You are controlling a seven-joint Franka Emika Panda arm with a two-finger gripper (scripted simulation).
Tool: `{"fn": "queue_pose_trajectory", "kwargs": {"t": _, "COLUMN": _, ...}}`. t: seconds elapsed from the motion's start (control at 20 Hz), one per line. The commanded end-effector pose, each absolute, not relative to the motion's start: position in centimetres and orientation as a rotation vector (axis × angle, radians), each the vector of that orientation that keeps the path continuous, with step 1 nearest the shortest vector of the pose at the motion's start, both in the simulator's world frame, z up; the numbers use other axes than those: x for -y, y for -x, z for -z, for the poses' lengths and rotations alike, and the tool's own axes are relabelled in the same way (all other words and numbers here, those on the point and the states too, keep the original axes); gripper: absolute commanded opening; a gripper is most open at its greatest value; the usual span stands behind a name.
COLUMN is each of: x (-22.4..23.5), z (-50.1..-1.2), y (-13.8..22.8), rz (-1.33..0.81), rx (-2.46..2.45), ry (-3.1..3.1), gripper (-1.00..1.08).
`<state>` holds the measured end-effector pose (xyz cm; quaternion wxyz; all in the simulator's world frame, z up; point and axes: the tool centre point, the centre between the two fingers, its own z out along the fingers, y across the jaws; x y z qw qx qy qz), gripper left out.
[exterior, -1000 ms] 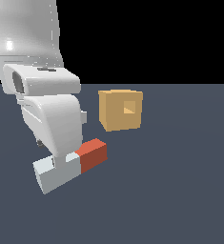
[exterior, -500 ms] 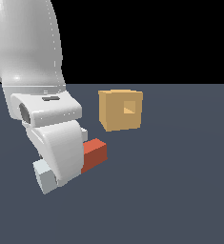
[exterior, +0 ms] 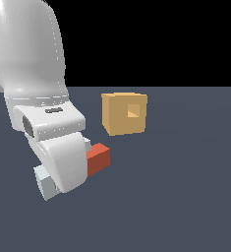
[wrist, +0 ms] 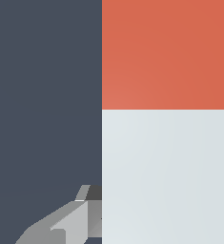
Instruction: Insert the peg into the horizontal hole in a box.
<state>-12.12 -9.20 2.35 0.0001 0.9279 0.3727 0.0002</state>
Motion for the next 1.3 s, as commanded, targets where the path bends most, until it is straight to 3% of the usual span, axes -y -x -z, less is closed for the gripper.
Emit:
{"fn": "queue_pose_trajectory", "kwargs": {"t": 0.0, "x": 9.1, "z": -2.3, "y": 12.1, "rz": 0.0, "rx": -1.172, "ry": -2.915, "gripper": -1.0}}
{"fn": "queue_pose_trajectory", "kwargs": {"t": 0.65, "x": 9.1, "z": -2.7, "y": 10.8, "rz": 0.0, "rx": -1.244, "ry": -2.884, "gripper": -1.0}}
{"fn": "queue_pose_trajectory", "kwargs": {"t": 1.25, "x": 7.8, "z": -4.5, "y": 4.0, "rz": 0.002, "rx": -1.596, "ry": -2.703, "gripper": -1.0}}
